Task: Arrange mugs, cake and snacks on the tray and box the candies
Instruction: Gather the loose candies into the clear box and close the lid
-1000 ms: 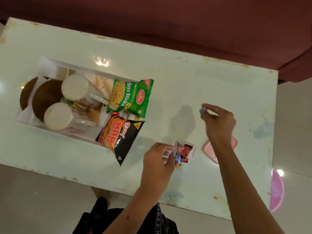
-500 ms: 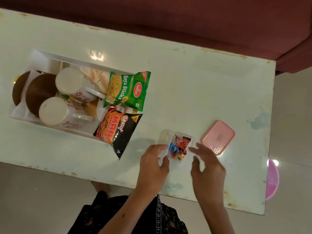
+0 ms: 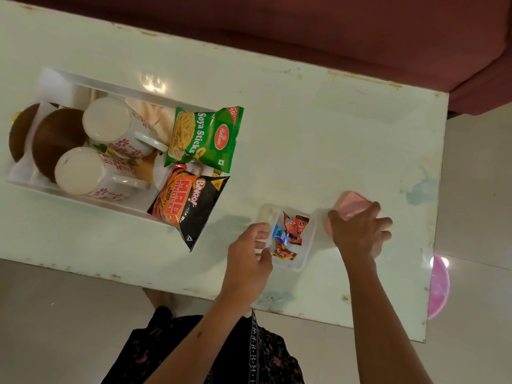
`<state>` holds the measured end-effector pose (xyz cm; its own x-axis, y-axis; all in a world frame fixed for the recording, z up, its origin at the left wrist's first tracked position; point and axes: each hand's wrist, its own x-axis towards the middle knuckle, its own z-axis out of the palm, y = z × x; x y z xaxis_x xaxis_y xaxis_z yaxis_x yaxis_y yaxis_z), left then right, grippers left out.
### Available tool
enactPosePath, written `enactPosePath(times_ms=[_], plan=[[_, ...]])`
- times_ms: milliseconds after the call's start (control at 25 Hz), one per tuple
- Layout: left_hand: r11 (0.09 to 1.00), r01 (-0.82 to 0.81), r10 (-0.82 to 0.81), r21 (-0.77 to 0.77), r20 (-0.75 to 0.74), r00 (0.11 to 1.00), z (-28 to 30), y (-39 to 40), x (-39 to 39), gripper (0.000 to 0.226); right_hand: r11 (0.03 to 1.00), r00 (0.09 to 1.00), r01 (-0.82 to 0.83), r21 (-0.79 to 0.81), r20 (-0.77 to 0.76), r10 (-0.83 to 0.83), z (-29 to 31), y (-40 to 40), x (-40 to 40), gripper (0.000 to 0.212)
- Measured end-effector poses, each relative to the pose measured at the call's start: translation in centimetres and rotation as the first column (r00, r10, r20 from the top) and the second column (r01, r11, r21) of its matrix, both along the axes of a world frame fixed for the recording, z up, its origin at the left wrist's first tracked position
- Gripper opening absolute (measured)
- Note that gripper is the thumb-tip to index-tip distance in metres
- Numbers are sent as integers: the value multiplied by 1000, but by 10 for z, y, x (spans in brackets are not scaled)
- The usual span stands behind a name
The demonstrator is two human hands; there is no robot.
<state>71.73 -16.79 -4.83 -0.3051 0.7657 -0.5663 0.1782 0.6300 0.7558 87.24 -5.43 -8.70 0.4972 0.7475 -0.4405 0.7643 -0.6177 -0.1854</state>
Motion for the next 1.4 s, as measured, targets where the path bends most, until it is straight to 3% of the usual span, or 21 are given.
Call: enactPosePath(times_ms=[160,240,320,440,640,880,1000,1080,1200,1400], plan=[[1000,5,-5,0,-16,1000,-4,-1,-4,42,988,955,153,4,-259,-147,19,0,11,92],[1000,-8,8,-1,-29,1000,-7,-2,-5,39,988,944,132,82,-315,-100,35,-14,2,99],[999,-44,44,3,-20,999,-10,-3,-4,36,984,961,-37,176,-263,83,46,-40,-18,104],[993,-117,117,-10,41,992,-10,-3,-4,36,952,946,-258,167,-157,284,47,-79,-52,105],[994,-110,110,-6,49,993,-12,-5,-5,36,935,946,-319,156,-13,325,34,-94,-68,97],[998,-65,64,3,26,998,-14,-9,-4,32,929,932,-334,160,-95,351,28,-91,-60,87],[997,66,-59,-44,144,988,-13,-3,-14,65,965,867,-185,185,-433,249,27,-85,-41,90],[974,220,-210,-57,149,966,-11,1,-22,89,973,789,-217,75,-574,220,27,-81,-30,104],[919,392,-389,-48,74,918,-10,-1,-30,106,932,714,-363,15,-638,288,32,-86,-22,111],[894,444,-440,-56,62,896,-15,-23,-37,116,882,631,-472,-6,-700,333,36,-97,-17,108]])
